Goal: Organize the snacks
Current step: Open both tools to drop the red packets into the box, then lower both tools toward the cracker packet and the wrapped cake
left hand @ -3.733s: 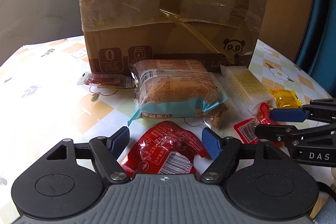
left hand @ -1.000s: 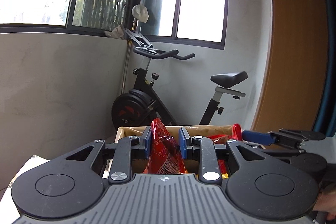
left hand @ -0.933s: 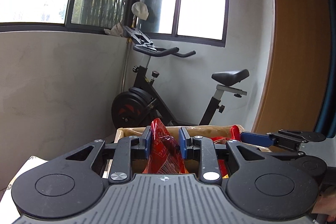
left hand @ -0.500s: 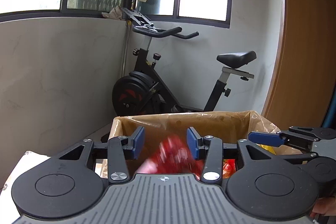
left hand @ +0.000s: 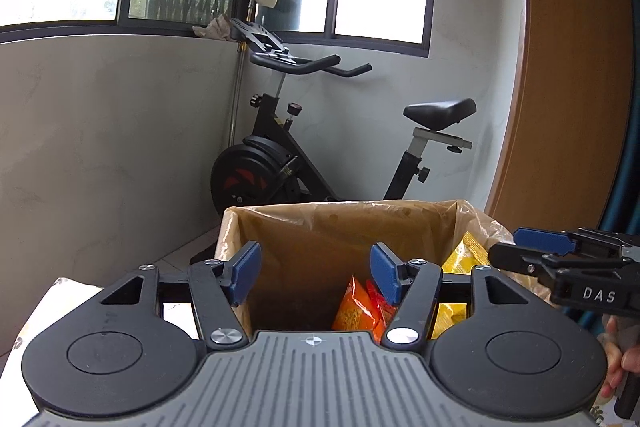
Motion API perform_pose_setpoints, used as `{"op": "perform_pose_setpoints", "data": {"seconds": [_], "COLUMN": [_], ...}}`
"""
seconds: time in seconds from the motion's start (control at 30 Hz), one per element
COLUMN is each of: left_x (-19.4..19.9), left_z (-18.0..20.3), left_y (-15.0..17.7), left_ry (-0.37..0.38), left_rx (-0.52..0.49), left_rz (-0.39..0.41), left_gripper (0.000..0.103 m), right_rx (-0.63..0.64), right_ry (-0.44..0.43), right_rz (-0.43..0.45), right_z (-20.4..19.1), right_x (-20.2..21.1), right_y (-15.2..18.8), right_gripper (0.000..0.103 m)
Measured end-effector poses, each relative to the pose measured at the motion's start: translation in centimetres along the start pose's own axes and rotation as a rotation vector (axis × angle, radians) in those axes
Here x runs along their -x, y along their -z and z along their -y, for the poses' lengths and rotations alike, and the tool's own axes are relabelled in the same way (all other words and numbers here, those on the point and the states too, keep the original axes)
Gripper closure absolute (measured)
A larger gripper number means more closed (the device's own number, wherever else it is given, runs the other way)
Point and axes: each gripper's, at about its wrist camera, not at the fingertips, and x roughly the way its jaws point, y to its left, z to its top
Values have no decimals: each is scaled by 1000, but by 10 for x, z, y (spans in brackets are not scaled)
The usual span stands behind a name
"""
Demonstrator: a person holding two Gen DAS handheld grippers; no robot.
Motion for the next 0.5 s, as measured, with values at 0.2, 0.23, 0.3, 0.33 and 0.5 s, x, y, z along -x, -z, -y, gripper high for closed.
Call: {"op": "perform_pose_setpoints", "data": {"seconds": [0.2,0.23,0.3,0.33,0.5], "left_x": [33,38,45,49,59], "left_z": [-13,-15,-22,-25,-36], "left_y": [15,19,27,32,57], "left_ry": [-36,-44,-59,-67,-90], "left_rx": [27,32,38,40,65], "left_rz": [12,12,5,1,-39], "left_gripper": [40,40,40,40,40], "right_rx": [25,21,9,2,-10], "right_ry": [19,22,33,38,71], "right_rz": [20,20,19,16,-13], "right_z": [10,13,18,20,28], "right_x": [32,37,47,50,62], "right_y": [8,10,16,19,39], "right_gripper": [54,54,54,54,54]}}
